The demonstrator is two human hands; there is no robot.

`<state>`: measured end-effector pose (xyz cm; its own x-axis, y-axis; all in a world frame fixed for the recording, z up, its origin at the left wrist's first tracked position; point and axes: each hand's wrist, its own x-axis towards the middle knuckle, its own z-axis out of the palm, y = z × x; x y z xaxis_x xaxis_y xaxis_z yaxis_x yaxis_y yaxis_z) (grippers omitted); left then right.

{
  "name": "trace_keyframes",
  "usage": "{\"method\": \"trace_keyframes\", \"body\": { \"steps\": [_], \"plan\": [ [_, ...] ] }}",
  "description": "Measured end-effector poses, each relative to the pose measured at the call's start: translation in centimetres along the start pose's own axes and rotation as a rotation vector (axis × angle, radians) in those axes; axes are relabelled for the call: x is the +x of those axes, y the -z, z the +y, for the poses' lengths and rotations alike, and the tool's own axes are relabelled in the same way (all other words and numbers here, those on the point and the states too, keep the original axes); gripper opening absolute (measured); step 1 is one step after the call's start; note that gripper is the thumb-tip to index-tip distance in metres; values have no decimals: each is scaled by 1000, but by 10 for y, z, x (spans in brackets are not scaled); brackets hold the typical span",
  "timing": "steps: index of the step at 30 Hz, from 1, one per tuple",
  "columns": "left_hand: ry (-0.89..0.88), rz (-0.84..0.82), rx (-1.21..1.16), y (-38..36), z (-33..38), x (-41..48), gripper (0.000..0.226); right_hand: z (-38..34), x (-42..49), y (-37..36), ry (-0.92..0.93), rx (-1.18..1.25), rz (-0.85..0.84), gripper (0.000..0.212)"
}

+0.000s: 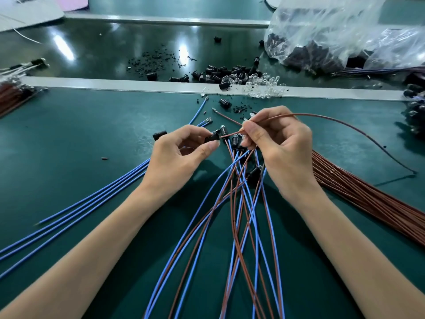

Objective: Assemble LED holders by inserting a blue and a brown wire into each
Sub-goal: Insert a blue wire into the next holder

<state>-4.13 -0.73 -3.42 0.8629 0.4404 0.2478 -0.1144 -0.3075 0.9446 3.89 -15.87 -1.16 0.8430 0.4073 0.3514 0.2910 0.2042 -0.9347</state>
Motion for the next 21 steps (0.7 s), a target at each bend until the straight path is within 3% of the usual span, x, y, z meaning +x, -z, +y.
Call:
{"method": "trace_keyframes", "body": {
  "steps": [13,18,21],
  "plan": [
    [20,-119,67,-1,11,-7,14,6,1,2,-45,-79,-36,16],
    [18,-147,76,-1,11,-6,7,5,2,2,-19,-37,24,17],
    [23,-149,82,-1,11,-7,7,8,0,0,-41,-113,-63,14]
  ]
}}
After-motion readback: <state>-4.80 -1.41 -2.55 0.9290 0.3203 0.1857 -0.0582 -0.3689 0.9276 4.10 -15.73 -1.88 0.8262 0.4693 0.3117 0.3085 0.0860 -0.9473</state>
